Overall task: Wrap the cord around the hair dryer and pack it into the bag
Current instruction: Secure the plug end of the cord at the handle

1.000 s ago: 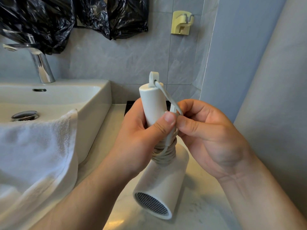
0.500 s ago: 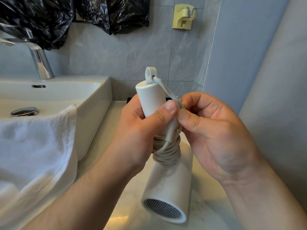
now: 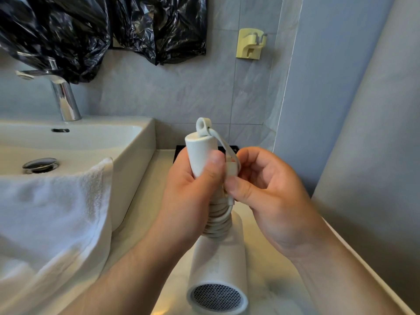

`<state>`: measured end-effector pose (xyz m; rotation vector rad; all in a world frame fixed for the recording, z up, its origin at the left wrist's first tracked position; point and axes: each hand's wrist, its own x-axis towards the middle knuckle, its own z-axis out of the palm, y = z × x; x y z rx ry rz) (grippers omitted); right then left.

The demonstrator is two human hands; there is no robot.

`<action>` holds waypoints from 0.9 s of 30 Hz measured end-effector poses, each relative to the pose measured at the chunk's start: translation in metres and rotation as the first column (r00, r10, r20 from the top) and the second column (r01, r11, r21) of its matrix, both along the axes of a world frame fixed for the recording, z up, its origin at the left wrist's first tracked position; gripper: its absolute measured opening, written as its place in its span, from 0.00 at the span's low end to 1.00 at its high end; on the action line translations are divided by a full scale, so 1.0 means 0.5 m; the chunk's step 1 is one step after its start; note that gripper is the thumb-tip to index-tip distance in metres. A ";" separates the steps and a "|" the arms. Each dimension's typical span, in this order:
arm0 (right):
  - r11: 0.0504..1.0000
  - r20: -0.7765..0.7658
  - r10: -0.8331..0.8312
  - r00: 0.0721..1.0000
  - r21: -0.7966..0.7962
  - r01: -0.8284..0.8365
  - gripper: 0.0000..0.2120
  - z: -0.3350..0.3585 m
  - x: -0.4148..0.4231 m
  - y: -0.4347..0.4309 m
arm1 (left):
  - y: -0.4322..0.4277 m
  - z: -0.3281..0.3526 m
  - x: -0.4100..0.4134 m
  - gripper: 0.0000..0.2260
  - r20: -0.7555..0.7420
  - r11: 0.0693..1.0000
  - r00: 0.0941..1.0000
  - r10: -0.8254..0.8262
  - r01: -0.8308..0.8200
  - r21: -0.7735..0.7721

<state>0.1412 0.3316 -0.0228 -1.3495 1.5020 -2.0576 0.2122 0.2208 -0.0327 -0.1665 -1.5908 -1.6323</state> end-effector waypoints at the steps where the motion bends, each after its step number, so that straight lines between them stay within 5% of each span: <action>1: 1.000 0.010 -0.002 1.000 -0.017 0.002 0.09 0.000 0.001 -0.001 | 0.000 0.002 0.001 0.22 0.005 0.999 0.999 -0.036 0.035 0.029; 3: 0.999 0.030 -0.007 1.000 -0.038 0.008 0.09 0.002 0.003 -0.001 | -0.004 0.004 0.005 0.31 0.035 0.992 0.995 -0.096 0.093 0.080; 11: 0.992 0.208 0.118 0.971 -0.079 -0.103 0.11 0.002 0.000 0.006 | -0.002 0.004 0.005 0.34 0.108 0.987 0.982 -0.154 0.148 0.064; 14: 0.972 0.310 0.228 0.923 -0.129 -0.197 0.19 0.002 -0.008 0.005 | 0.000 0.005 0.005 0.32 0.104 0.986 0.981 -0.164 0.160 0.041; 27: 0.948 0.381 0.317 0.868 -0.101 -0.302 0.17 0.018 -0.019 0.027 | 0.002 0.015 0.016 0.12 0.117 0.980 0.989 -0.096 0.114 -0.163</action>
